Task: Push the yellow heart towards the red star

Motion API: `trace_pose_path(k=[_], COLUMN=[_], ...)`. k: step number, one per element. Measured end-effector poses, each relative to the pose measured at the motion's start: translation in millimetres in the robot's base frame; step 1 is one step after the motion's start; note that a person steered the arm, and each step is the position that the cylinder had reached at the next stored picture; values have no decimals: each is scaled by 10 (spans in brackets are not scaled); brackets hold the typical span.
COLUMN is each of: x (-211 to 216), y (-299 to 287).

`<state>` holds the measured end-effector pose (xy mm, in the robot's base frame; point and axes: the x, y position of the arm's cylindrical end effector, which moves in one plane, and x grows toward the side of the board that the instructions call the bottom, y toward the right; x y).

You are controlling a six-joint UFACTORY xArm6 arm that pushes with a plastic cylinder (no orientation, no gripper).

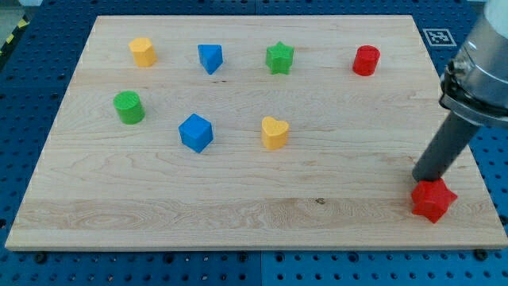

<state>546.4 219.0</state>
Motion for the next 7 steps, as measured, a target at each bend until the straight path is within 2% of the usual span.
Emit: trace_pose_path(k=[1, 2, 3, 4, 5, 6, 7], x=[-114, -585, -1128, -1397, -1209, -675, -364], y=[-79, -496, -1058, -1711, -2204, -2225, -1929])
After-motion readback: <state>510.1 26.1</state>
